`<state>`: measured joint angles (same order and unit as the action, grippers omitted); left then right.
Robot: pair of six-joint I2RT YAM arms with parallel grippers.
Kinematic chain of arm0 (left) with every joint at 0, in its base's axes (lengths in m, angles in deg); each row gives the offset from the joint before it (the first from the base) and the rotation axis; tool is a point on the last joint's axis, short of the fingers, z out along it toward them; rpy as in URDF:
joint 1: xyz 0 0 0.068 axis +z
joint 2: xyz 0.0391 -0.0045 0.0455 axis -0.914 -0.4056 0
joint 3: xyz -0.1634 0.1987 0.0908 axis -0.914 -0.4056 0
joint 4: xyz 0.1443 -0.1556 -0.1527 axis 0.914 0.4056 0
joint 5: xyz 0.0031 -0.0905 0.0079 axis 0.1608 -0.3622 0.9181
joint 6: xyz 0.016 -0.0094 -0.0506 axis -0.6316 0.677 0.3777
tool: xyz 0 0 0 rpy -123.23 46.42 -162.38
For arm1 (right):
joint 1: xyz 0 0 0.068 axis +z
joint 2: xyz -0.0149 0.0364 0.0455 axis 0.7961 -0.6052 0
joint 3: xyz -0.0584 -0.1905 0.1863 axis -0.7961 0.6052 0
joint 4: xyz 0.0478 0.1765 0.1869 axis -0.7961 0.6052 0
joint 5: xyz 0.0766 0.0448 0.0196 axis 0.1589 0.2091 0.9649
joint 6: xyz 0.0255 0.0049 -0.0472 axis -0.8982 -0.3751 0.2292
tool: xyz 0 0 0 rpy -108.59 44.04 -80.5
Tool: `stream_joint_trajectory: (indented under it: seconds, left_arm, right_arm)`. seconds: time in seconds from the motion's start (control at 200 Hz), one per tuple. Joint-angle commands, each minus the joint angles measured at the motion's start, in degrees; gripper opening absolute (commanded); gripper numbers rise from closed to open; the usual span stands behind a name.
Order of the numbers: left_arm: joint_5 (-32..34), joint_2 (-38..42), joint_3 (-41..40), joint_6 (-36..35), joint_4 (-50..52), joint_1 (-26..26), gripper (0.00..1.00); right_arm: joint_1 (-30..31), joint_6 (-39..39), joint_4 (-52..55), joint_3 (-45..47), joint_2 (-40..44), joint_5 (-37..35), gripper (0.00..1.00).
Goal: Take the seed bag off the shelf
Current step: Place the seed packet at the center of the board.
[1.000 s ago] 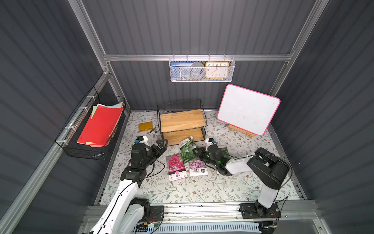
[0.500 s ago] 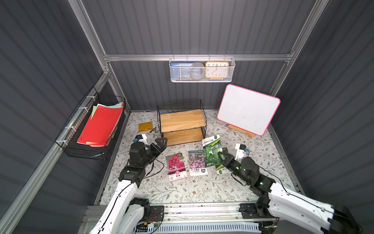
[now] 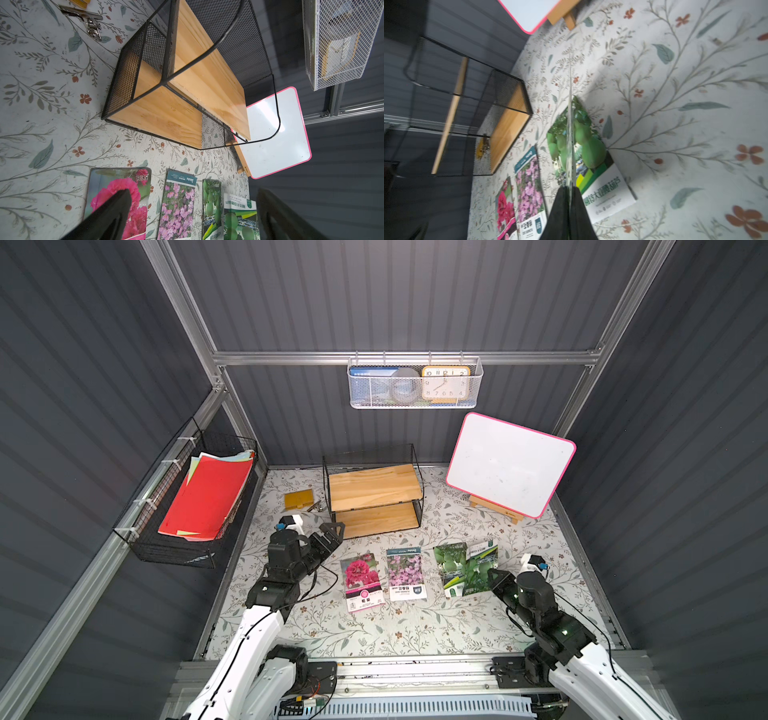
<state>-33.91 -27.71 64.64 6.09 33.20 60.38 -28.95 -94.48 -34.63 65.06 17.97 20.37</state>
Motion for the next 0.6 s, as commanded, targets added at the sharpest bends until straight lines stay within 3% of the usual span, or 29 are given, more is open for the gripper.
stream_joint_trajectory:
  seconds: [0.0,0.285,0.39,0.595]
  left_arm:
    - [-0.6,0.1,0.3,-1.5,-0.7,-0.2,1.00]
    - [-0.3,0.3,-0.4,-1.2,-1.0,-0.2,1.00]
    - [-0.6,-0.6,-0.5,-1.1,-1.8,-0.2,1.00]
    - [-0.6,-1.7,-0.6,-1.3,-2.4,-0.2,1.00]
  right_arm:
    - [-5.9,4.3,-2.2,-0.1,-2.9,6.8,0.00]
    - [-24.6,10.4,3.3,-4.2,0.8,21.2,0.00]
    - [-27.7,10.3,2.7,-3.6,0.9,27.2,0.00]
    - [-30.9,12.5,3.8,-3.6,-0.2,31.3,0.00]
